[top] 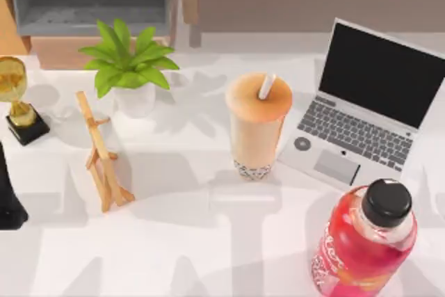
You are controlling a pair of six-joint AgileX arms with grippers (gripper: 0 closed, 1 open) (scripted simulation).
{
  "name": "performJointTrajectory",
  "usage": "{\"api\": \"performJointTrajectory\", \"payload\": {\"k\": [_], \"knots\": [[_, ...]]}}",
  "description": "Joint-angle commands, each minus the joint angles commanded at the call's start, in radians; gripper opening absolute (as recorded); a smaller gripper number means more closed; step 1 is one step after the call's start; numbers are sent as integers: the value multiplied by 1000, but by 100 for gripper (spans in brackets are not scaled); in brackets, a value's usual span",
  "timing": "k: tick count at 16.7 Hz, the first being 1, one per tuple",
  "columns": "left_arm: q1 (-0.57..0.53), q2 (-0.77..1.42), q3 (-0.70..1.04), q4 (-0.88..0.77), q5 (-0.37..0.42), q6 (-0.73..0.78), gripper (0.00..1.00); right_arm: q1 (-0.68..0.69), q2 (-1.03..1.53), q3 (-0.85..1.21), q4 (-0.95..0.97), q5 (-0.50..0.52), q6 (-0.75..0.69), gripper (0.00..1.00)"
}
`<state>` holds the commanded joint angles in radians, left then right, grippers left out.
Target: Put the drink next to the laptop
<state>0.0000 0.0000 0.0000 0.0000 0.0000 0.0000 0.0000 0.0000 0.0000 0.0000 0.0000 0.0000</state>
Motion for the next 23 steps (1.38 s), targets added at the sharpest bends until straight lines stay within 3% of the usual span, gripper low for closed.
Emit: {"api": "performJointTrajectory", "payload": {"k": [4, 9, 17, 23], "knots": [[0, 0, 0, 0, 0, 0, 100, 27, 22, 33, -6, 28, 6, 100], [0, 0, 0, 0, 0, 0, 100, 239, 244, 290, -90, 234, 90, 100], [0, 0, 0, 0, 0, 0, 100, 699, 1060, 873, -296, 626, 419, 100], [0, 0, 0, 0, 0, 0, 100, 971, 1564, 1078, -380, 778, 714, 100]]}}
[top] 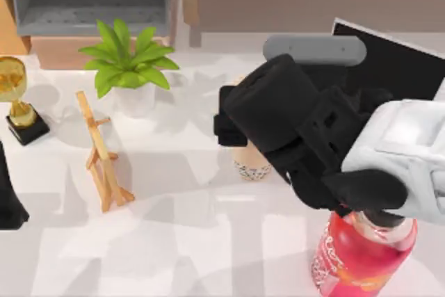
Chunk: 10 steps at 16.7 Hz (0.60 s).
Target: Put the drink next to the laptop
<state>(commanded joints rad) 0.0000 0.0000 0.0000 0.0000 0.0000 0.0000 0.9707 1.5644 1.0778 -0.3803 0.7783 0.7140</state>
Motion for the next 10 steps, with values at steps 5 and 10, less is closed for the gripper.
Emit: {"api": "performJointTrajectory", "payload": {"k": [5, 10], "knots": [[0, 0, 0, 0, 0, 0, 100, 108, 137, 34, -28, 55, 127, 100], [0, 0, 0, 0, 0, 0, 100, 103, 137, 32, -23, 52, 124, 100]]}}
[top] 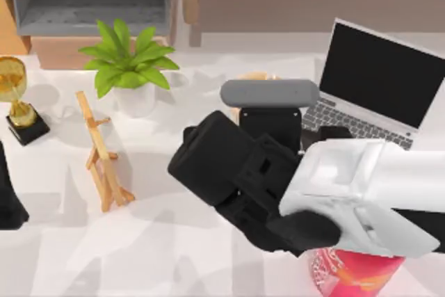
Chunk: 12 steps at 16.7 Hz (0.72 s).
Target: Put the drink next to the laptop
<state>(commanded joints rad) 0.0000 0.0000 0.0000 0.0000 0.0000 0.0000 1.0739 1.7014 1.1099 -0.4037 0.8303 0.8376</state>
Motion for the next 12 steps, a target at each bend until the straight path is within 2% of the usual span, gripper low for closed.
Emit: {"api": "performJointTrajectory", "payload": {"k": [8, 12], "knots": [[0, 0, 0, 0, 0, 0, 100, -130, 153, 6, 256, -74, -148, 100], [0, 0, 0, 0, 0, 0, 100, -156, 179, 7, 297, -91, -175, 100]]}}
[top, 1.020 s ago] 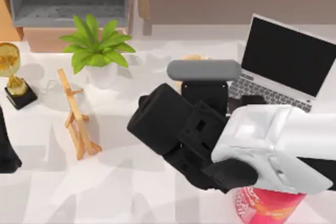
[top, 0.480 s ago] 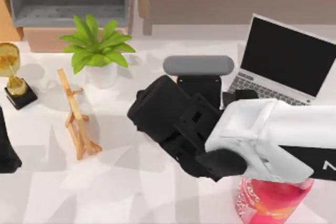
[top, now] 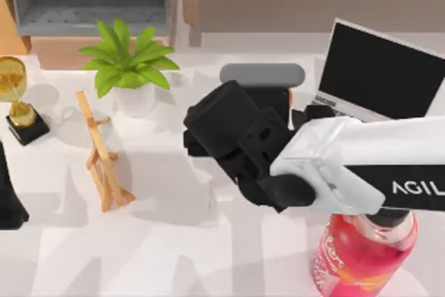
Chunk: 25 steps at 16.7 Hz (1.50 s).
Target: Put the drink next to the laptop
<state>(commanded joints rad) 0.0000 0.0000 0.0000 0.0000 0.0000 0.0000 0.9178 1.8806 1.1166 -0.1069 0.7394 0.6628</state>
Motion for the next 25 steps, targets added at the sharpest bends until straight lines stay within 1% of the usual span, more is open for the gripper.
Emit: {"api": "performJointTrajectory", "payload": {"k": [2, 15, 16, 25], "knots": [[0, 0, 0, 0, 0, 0, 100, 0, 0, 0, 0, 0, 0, 100], [0, 0, 0, 0, 0, 0, 100, 0, 0, 0, 0, 0, 0, 2], [0, 0, 0, 0, 0, 0, 100, 0, 0, 0, 0, 0, 0, 0], [0, 0, 0, 0, 0, 0, 100, 2, -4, 2, -3, 0, 2, 0]]}}
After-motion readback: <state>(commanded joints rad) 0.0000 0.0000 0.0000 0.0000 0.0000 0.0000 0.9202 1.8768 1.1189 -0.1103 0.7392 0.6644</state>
